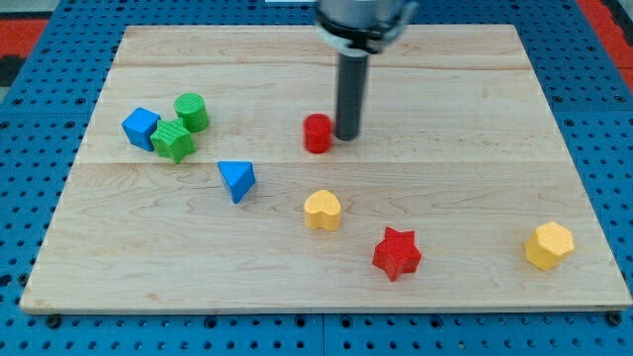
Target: Place the blue triangle in between the green star and red circle
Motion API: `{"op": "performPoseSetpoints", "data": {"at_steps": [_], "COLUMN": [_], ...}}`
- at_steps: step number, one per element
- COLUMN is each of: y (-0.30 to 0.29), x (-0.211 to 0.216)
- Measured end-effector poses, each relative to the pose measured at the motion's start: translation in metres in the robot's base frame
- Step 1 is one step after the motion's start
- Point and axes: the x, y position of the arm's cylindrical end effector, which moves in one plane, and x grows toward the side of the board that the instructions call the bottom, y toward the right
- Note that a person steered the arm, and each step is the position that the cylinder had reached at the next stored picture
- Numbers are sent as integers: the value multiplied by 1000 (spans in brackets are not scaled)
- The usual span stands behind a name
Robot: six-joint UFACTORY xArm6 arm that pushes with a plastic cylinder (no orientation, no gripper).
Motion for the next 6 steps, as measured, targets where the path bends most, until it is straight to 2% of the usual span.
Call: {"op": "performPoseSetpoints", "data": {"at_steps": [1,2,3,4,5,6], "y": [-92,-106,-27,1,-64,-92], "x": [-19,-18,28,106,111,96]}}
